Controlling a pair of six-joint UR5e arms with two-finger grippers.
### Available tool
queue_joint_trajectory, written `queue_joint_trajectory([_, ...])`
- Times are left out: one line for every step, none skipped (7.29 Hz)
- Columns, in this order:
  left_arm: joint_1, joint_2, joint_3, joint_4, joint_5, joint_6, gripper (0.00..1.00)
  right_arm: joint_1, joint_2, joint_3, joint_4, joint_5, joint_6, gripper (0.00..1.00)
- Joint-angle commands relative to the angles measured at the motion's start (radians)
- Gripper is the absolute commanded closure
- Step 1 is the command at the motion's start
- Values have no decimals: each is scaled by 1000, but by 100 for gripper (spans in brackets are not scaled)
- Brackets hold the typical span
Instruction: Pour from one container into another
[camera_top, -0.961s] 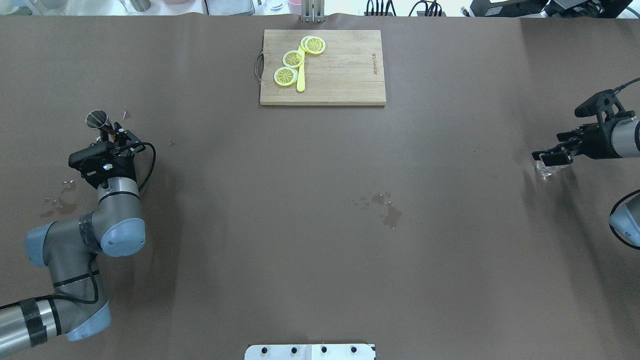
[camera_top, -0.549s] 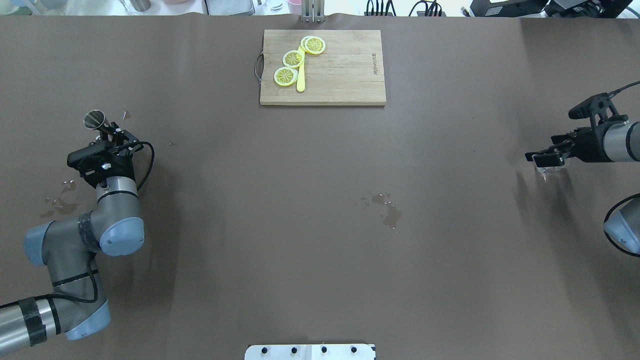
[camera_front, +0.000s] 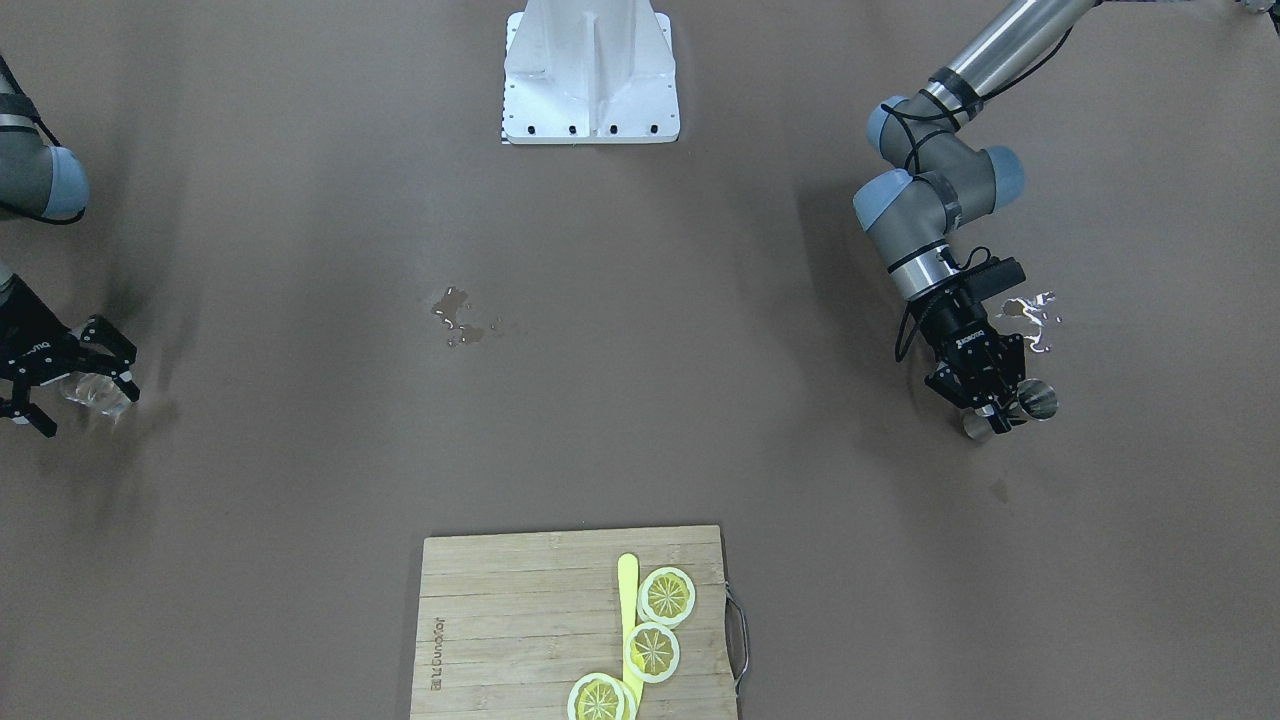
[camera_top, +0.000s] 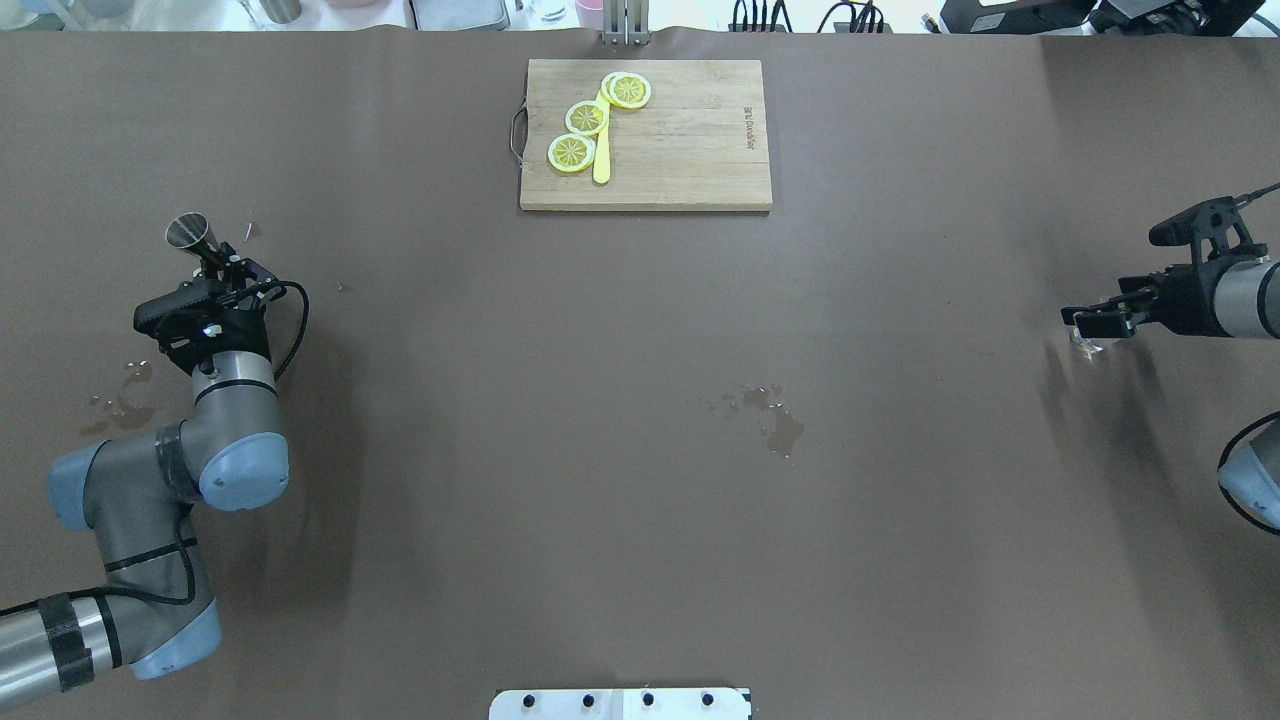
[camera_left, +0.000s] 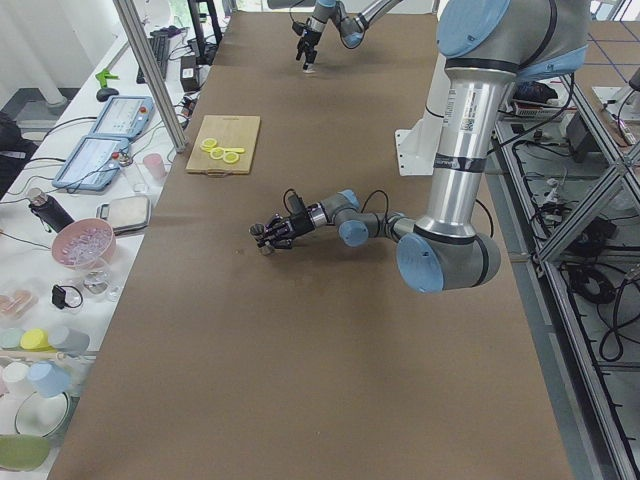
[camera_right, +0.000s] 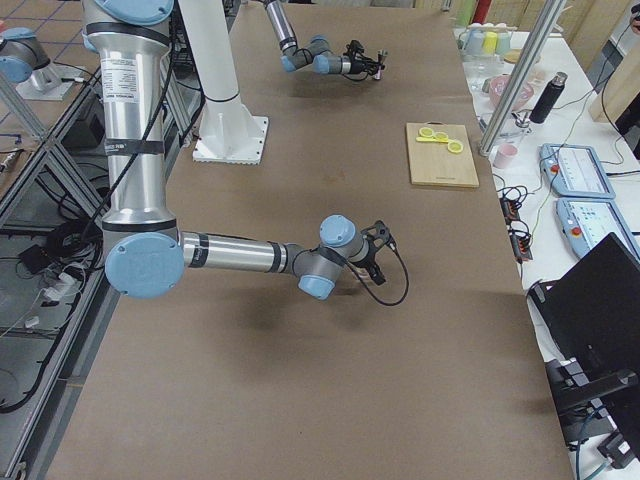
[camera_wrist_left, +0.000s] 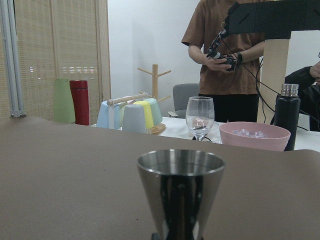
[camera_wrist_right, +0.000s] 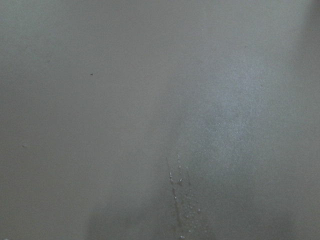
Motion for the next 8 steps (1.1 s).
queue_joint_trajectory([-1,32,-88,0,0,6,100,-22,-23,29,-1,-26,44,2])
queue_joint_trajectory([1,61,-159,2,-3,9,100,-35,-29,32,-1,-39,50,2])
queue_joint_trajectory([2,78,-214,6,-2,14,100,-41,-31,32,-1,-42,50,2])
queue_joint_trajectory([13,83,-265,8,-3,14,100,-45,-32,32,0,-42,50,2])
queue_joint_trajectory([37,98,-320,9,-9,46,100,-45,-34,32,0,-42,49,6])
queue_joint_trajectory([51,98,-355,3,-9,96,100,-49,-37,29,0,-42,50,9])
queue_joint_trajectory([65,98,-379,5,-9,164,100,-57,-37,29,0,-52,50,10])
queue_joint_trajectory([68,98,-402,-3,-12,318,100,-60,-37,29,0,-52,49,18])
